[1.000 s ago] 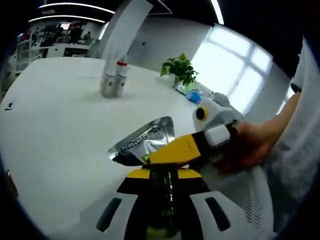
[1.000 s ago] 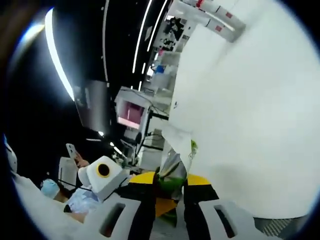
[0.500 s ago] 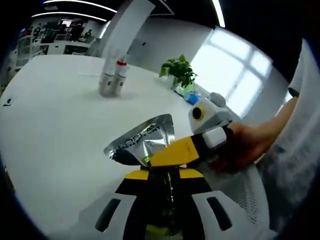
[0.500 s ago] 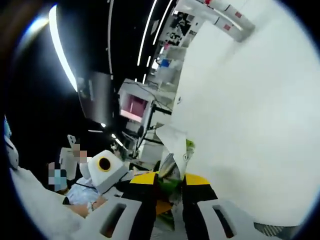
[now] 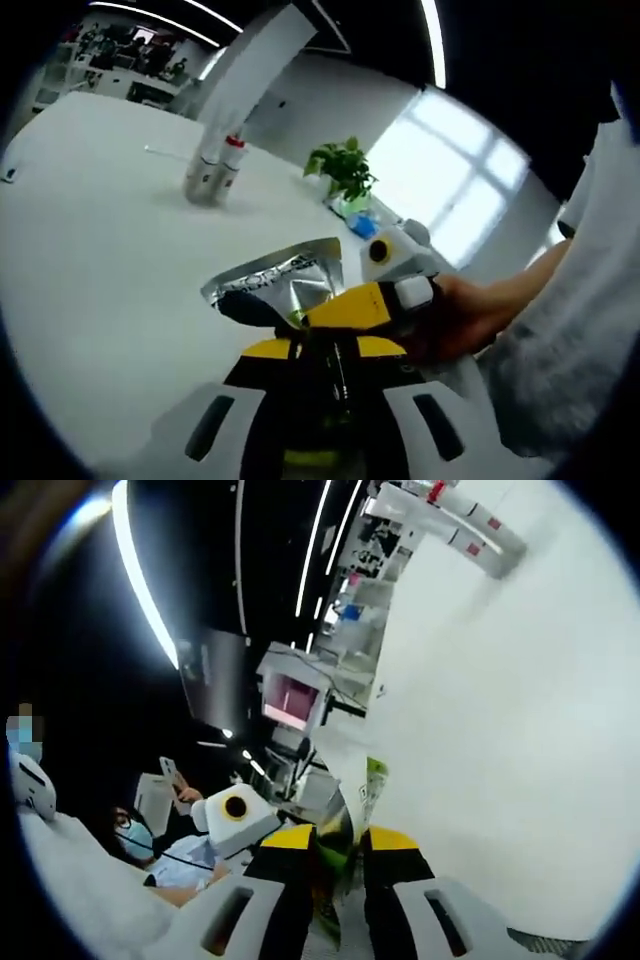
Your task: Arrange the skincare products in the storage area until every visible bottle or jar stands upright without overlapping.
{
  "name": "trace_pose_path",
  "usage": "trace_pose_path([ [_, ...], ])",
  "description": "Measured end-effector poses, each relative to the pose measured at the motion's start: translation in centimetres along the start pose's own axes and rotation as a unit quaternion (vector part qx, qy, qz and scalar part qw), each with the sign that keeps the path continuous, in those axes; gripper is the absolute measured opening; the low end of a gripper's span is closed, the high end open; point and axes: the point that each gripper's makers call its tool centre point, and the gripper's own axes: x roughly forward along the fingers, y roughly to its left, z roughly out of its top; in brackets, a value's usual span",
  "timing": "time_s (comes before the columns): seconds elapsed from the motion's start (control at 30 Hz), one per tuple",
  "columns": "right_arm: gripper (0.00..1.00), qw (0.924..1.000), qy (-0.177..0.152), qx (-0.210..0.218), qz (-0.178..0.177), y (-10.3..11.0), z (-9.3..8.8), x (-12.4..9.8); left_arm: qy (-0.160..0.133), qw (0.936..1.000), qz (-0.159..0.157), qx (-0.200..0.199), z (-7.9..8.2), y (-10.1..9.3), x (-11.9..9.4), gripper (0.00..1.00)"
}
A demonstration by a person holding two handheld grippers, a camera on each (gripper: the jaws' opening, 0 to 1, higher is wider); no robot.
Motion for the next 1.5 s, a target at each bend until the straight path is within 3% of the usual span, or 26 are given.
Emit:
trace_pose_path([
  [0.2, 0.15, 0.9992, -0.014, -0.028, 0.026, 1.1, 1.4, -0.8, -0.066, 0.9961, 0.008, -0.058, 2.2, 1.3, -1.0, 0.37],
  [0.23, 0.15, 0.9986, -0.02, -0.03, 0.038, 1.6, 1.7, -1.0, -0.083, 0.9936, 0.002, -0.077, 2.7, 1.4, -1.2, 0.39],
  [0.3, 0.15, 0.9963, -0.03, -0.031, 0.075, 3.2, 2.2, -1.1, -0.086, 0.9875, -0.027, -0.129, 2.7, 0.8, -1.0, 0.49],
  [0.37, 0.16, 0.9946, -0.035, -0.032, 0.092, 4.2, 2.5, -1.2, -0.096, 0.9834, -0.053, -0.145, 3.0, 0.0, -0.7, 0.6],
  [0.43, 0.16, 0.9929, -0.038, -0.04, 0.105, 4.9, 2.8, -1.2, -0.093, 0.9804, -0.075, -0.157, 3.0, -1.0, -0.5, 0.65],
  [0.57, 0.16, 0.9889, -0.037, -0.038, 0.139, 6.1, 2.9, -1.1, -0.066, 0.969, -0.134, -0.197, 2.4, -3.0, -0.4, 0.5],
  [0.7, 0.17, 0.9872, -0.033, -0.04, 0.151, 6.5, 2.8, -1.0, -0.072, 0.9607, -0.156, -0.218, 2.6, -3.5, -0.7, 0.41],
  [0.8, 0.17, 0.9863, -0.024, -0.043, 0.158, 6.9, 2.8, -1.2, -0.068, 0.9491, -0.193, -0.24, 2.7, -4.6, -1.0, 0.3],
  [0.87, 0.18, 0.9869, -0.017, -0.043, 0.155, 6.7, 2.8, -1.2, -0.06, 0.9509, -0.193, -0.235, 2.4, -4.7, -1.0, 0.22],
  [0.9, 0.18, 0.9876, -0.02, -0.048, 0.148, 6.4, 3.0, -1.3, -0.053, 0.958, -0.191, -0.208, 2.1, -4.7, -1.0, 0.14],
  [1.0, 0.18, 0.9884, -0.019, -0.059, 0.139, 5.9, 3.0, -1.5, -0.067, 0.956, -0.192, -0.212, 2.7, -4.5, -1.4, 0.04],
  [1.03, 0.18, 0.9886, -0.022, -0.06, 0.136, 5.8, 3.1, -1.6, -0.07, 0.959, -0.184, -0.203, 2.7, -4.2, -1.4, 0.03],
  [1.07, 0.09, 0.9889, -0.021, -0.066, 0.131, 5.6, 3.0, -1.6, -0.069, 0.9648, -0.169, -0.189, 2.5, -3.8, -1.4, 0.0],
  [1.1, 0.06, 0.987, -0.021, -0.058, 0.148, 6.2, 3.0, -1.7, -0.073, 0.9715, -0.153, -0.166, 2.5, -3.2, -1.2, 0.0],
  [1.17, 0.07, 0.9886, -0.025, -0.054, 0.138, 6.0, 3.1, -1.6, -0.075, 0.9656, -0.171, -0.181, 2.7, -3.8, -1.4, 0.0],
  [1.33, 0.09, 0.9895, -0.034, -0.031, 0.137, 5.9, 3.3, -1.3, -0.088, 0.9662, -0.164, -0.179, 3.1, -3.3, -1.8, 0.0],
  [1.5, 0.21, 0.9907, -0.041, -0.023, 0.127, 5.6, 3.5, -1.2, -0.143, 0.9591, -0.149, -0.194, 4.9, -1.9, -2.8, 0.0],
])
